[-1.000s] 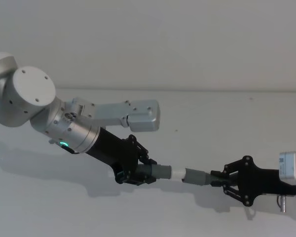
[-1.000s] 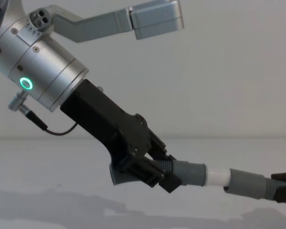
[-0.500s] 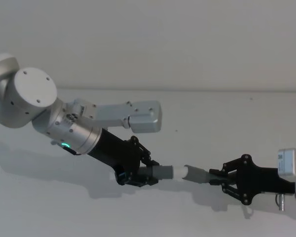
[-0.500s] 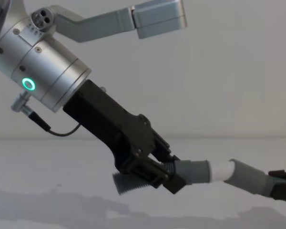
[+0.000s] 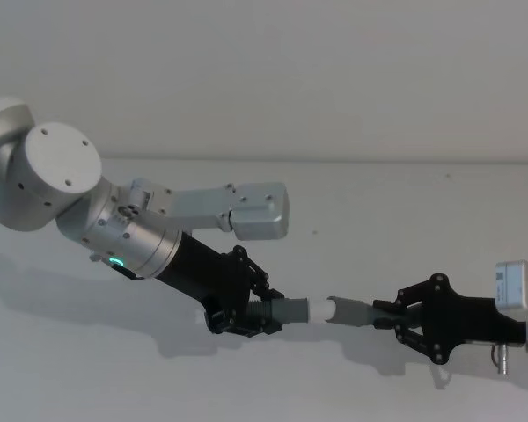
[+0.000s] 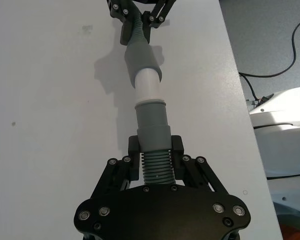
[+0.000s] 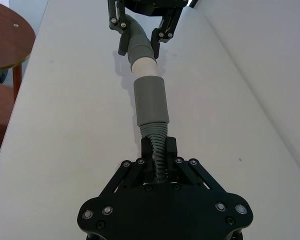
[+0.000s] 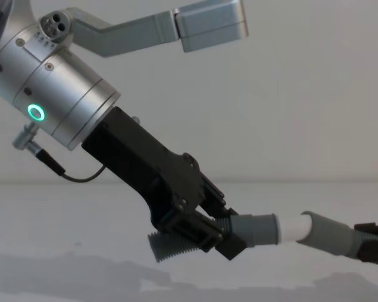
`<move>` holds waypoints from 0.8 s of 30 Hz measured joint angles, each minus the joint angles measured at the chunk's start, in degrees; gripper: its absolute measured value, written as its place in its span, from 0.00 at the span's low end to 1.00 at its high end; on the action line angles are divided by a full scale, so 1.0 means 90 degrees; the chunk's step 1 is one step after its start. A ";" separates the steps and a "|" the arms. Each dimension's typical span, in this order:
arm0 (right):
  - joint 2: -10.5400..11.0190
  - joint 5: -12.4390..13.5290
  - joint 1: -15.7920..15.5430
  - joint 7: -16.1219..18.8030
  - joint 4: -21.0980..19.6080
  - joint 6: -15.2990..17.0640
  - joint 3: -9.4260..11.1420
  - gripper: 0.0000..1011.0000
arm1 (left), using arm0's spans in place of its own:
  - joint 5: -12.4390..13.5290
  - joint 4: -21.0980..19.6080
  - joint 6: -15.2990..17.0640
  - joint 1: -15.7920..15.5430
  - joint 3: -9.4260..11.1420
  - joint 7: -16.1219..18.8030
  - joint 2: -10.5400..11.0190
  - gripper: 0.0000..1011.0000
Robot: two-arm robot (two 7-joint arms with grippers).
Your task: Use both hands to pick up one end of the pipe from the table, align the ends, and insert them.
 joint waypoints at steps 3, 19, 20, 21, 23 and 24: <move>0.0010 0.0007 0.0006 -0.0003 -0.0005 0.0008 -0.0016 0.13 | -0.0014 -0.0018 0.0031 -0.0002 0.0013 0.0023 0.0015 0.34; 0.0041 0.0022 0.0022 -0.0010 -0.0020 0.0026 -0.0057 0.13 | -0.0042 -0.0065 0.0113 -0.0014 0.0042 0.0086 0.0054 0.34; 0.0042 0.0023 0.0024 -0.0010 -0.0020 0.0027 -0.0059 0.13 | -0.0042 -0.0067 0.0117 -0.0015 0.0043 0.0088 0.0056 0.34; 0.0042 0.0024 0.0024 -0.0010 -0.0021 0.0028 -0.0059 0.13 | -0.0042 -0.0067 0.0117 -0.0015 0.0043 0.0088 0.0056 0.34; 0.0043 0.0024 0.0025 -0.0010 -0.0021 0.0029 -0.0060 0.13 | -0.0044 -0.0068 0.0121 -0.0016 0.0045 0.0092 0.0058 0.34; 0.0044 0.0025 0.0026 -0.0010 -0.0021 0.0030 -0.0062 0.13 | -0.0045 -0.0070 0.0124 -0.0017 0.0046 0.0094 0.0059 0.34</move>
